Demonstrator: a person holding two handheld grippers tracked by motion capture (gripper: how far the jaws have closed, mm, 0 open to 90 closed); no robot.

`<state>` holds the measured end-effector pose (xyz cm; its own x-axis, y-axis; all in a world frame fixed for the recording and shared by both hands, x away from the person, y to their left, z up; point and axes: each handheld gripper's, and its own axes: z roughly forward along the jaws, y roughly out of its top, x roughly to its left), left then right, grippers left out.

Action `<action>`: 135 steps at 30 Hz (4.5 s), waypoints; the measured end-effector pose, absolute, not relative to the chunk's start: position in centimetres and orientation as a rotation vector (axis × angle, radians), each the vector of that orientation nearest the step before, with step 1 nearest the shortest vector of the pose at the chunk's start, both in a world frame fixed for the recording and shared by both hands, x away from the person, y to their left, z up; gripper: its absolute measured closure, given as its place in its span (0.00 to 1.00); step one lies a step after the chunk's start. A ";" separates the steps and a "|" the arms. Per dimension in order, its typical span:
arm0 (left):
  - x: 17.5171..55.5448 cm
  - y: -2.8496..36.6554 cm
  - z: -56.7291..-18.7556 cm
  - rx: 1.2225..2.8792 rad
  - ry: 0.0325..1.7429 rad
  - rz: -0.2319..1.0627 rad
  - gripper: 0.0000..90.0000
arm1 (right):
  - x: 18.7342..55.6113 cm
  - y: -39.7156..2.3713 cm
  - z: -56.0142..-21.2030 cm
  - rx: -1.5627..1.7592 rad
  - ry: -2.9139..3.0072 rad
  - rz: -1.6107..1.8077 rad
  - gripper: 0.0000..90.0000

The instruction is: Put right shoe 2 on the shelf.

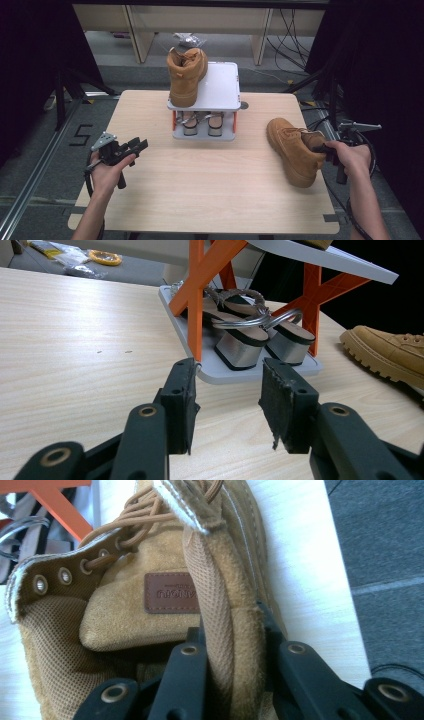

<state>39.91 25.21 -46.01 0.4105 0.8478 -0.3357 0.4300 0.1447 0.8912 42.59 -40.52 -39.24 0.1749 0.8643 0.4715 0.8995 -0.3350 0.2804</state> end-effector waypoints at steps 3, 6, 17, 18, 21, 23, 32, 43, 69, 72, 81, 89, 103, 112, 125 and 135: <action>39.9 25.3 -46.0 1.474 1.204 0.442 0.63 | 42.6 -40.6 -39.3 -2.361 -1.737 -0.900 0.90; 39.9 25.3 -46.0 1.475 1.205 0.447 0.63 | 42.7 -40.7 -39.2 -2.355 -1.702 -0.919 0.90; 39.9 25.3 -46.0 1.474 1.206 0.448 0.63 | 43.1 -40.4 -39.4 -2.319 -1.627 -0.997 0.90; 39.9 25.3 -46.0 1.475 1.206 0.447 0.63 | 43.2 -40.3 -39.3 -2.316 -1.627 -1.004 0.90; 39.8 25.4 -46.0 1.477 1.207 0.449 0.63 | 43.4 -39.9 -39.1 -2.311 -1.638 -1.024 0.90; 39.8 25.4 -46.0 1.476 1.209 0.449 0.63 | 43.6 -39.7 -38.9 -2.308 -1.642 -1.021 0.90; 39.8 25.5 -46.0 1.477 1.207 0.450 0.63 | 44.1 -39.0 -38.5 -2.309 -1.631 -1.044 0.90; 39.8 25.5 -46.1 1.477 1.209 0.450 0.64 | 44.9 -38.2 -37.3 -2.324 -1.638 -1.113 0.90; 39.8 25.7 -46.1 1.464 1.214 0.447 0.64 | 47.3 -36.3 -35.7 -2.285 -1.627 -1.210 0.91; 39.8 25.7 -46.1 1.464 1.214 0.448 0.64 | 47.7 -35.9 -35.7 -2.337 -1.611 -1.230 0.90; 39.8 25.7 -46.1 1.465 1.214 0.448 0.64 | 48.2 -35.6 -35.1 -2.328 -1.635 -1.187 0.90; 39.8 25.8 -46.1 1.469 1.216 0.451 0.64 | 48.7 -35.5 -34.6 -2.329 -1.657 -1.213 0.91; 39.8 26.0 -46.1 1.466 1.219 0.452 0.64 | 49.9 -34.6 -33.5 -2.339 -1.641 -1.201 0.91; 39.8 26.1 -46.2 1.463 1.222 0.453 0.64 | 50.5 -34.2 -32.8 -2.355 -1.607 -1.251 0.91; 39.8 26.1 -46.2 1.465 1.221 0.452 0.64 | 51.0 -33.7 -32.1 -2.351 -1.622 -1.293 0.91; 39.8 26.2 -46.3 1.464 1.222 0.452 0.64 | 51.5 -33.3 -31.4 -2.352 -1.579 -1.324 0.91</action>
<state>39.83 26.15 -46.26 0.3904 0.8560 -0.3389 0.4290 0.1566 0.8896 51.50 -33.25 -31.35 0.1315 0.7533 0.6443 0.7657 -0.4900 0.4166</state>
